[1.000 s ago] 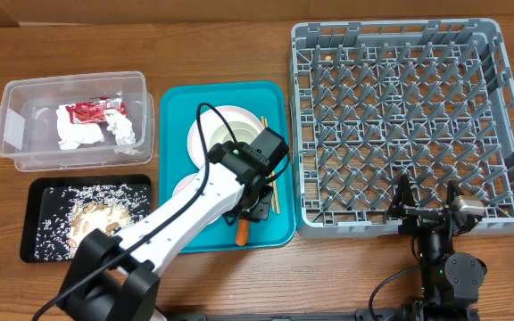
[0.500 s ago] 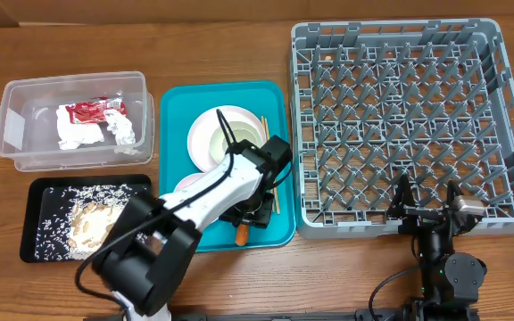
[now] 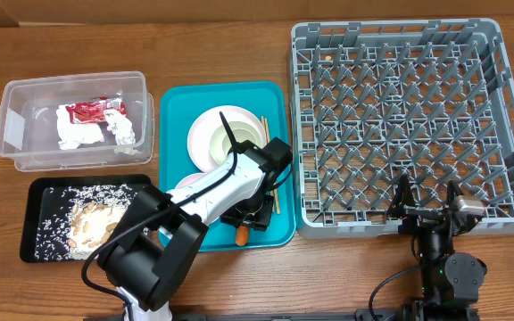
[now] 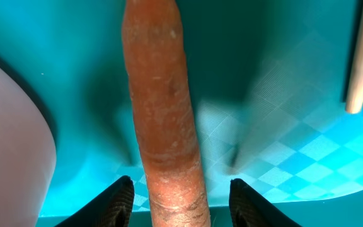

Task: Sort waste into correct bins and load items into the dishwasher
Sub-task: 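Reach the left gripper to the carrot on the teal tray and grasp it, then carry the carrot left and release it onto the black tray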

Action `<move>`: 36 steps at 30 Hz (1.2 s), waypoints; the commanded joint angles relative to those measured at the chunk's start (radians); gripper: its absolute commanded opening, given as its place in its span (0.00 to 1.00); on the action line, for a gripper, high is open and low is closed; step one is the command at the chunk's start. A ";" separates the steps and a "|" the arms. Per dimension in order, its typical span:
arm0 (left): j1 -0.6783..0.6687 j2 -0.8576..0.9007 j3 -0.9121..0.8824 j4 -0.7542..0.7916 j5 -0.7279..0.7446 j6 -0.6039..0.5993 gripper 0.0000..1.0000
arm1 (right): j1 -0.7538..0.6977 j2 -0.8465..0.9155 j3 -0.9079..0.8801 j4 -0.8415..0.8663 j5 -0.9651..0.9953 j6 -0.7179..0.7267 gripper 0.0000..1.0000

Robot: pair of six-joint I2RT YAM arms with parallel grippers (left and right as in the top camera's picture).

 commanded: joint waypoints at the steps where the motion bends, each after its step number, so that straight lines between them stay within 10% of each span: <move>1: 0.000 0.007 0.015 -0.002 0.009 0.006 0.51 | -0.004 -0.010 -0.011 0.006 -0.006 -0.004 1.00; 22: 0.000 0.007 -0.021 0.012 0.012 0.006 0.50 | -0.004 -0.010 -0.011 0.006 -0.006 -0.004 1.00; 36: 0.000 0.007 -0.021 0.010 0.011 0.006 0.04 | -0.004 -0.010 -0.011 0.006 -0.006 -0.004 1.00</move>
